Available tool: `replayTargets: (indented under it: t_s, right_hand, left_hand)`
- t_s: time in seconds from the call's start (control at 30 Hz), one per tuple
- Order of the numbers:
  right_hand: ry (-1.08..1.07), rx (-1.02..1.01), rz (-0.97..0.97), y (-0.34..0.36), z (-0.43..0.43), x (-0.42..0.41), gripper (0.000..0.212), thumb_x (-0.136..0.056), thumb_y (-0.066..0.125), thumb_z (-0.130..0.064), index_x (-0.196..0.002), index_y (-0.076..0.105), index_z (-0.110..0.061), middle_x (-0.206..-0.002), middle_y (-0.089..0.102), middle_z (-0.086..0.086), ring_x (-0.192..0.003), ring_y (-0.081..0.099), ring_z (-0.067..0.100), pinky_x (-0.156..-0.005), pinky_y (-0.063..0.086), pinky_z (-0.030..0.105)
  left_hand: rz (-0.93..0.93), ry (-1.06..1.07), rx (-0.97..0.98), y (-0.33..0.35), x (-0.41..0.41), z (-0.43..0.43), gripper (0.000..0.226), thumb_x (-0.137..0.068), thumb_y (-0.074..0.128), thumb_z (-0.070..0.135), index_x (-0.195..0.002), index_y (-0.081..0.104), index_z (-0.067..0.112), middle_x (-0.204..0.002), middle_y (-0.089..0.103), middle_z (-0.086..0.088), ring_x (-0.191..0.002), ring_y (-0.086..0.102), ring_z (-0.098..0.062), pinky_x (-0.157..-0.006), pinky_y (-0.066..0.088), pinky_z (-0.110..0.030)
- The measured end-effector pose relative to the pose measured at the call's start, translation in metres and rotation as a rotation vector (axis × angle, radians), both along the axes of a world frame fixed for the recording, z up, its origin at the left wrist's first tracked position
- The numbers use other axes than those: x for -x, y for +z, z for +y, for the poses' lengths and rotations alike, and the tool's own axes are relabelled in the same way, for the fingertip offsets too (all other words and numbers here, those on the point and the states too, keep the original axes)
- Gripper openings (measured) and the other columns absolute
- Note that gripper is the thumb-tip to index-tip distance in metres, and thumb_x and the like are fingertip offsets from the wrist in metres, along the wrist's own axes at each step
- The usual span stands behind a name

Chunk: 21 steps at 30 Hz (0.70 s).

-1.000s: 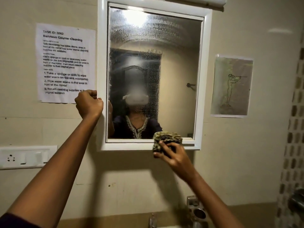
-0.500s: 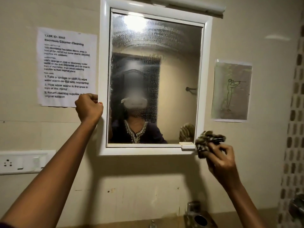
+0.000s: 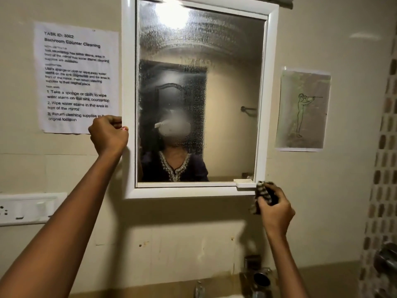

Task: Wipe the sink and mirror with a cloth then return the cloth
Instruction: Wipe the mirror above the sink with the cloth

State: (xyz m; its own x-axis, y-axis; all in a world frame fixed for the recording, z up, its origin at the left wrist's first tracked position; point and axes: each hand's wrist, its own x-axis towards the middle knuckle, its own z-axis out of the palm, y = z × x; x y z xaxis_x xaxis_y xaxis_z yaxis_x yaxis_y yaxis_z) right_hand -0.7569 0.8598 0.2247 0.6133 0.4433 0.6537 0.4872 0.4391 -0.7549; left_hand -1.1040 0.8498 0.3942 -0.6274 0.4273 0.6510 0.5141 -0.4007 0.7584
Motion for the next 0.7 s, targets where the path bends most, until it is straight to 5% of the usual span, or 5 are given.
replayTargets:
  t_s: [0.17, 0.4, 0.5, 0.6, 0.7]
  right_hand:
    - [-0.011, 0.048, 0.054, -0.017, -0.005, 0.05, 0.04, -0.069, 0.074, -0.004, -0.108, 0.068, -0.012, -0.093, 0.073, 0.014, -0.083, 0.067, 0.031, -0.08, 0.051, 0.032]
    - [0.213, 0.145, -0.394, -0.023, -0.03, 0.11, 0.038, -0.072, 0.069, -0.009, -0.11, 0.069, -0.016, -0.102, 0.071, 0.004, -0.094, 0.063, 0.023, -0.089, 0.047, 0.025]
    - [0.168, 0.106, -0.45, -0.03, -0.046, 0.104, 0.038, -0.072, 0.067, -0.01, -0.109, 0.069, -0.019, -0.099, 0.071, 0.001, -0.089, 0.06, 0.022, -0.081, 0.043, 0.02]
    - [0.117, 0.058, -0.437, -0.03, -0.063, 0.097, 0.038, -0.071, 0.065, -0.013, -0.108, 0.069, -0.021, -0.099, 0.071, 0.0, -0.088, 0.061, 0.02, -0.08, 0.048, 0.025]
    - [0.125, 0.08, -0.47, -0.032, -0.081, 0.097, 0.038, -0.071, 0.064, -0.017, -0.108, 0.068, -0.023, -0.097, 0.069, 0.001, -0.088, 0.06, 0.019, -0.08, 0.046, 0.022]
  left_hand:
    - [0.015, 0.03, -0.008, -0.001, -0.001, 0.002, 0.031, -0.081, 0.066, 0.005, -0.112, 0.068, 0.003, -0.109, 0.072, -0.019, -0.104, 0.067, -0.029, -0.096, 0.046, -0.032]
    - [0.101, 0.014, -0.01, -0.011, -0.005, -0.008, 0.038, -0.083, 0.064, 0.005, -0.121, 0.063, 0.004, -0.12, 0.067, -0.017, -0.106, 0.066, -0.028, -0.097, 0.047, -0.029]
    - [0.1, -0.054, -0.173, -0.049, -0.023, -0.036, 0.032, -0.082, 0.062, 0.008, -0.113, 0.065, 0.014, -0.109, 0.065, -0.002, -0.088, 0.061, -0.012, -0.084, 0.046, -0.019]
    - [0.012, -0.484, -0.014, -0.119, -0.063, -0.07, 0.012, -0.087, 0.062, 0.014, -0.086, 0.066, 0.025, -0.087, 0.067, 0.002, -0.082, 0.059, -0.015, -0.07, 0.045, -0.009]
    - [-0.15, -1.028, 0.379, -0.181, -0.108, -0.087, 0.024, -0.091, 0.051, 0.03, -0.095, 0.07, 0.016, -0.093, 0.072, -0.007, -0.092, 0.064, -0.025, -0.076, 0.05, -0.023]
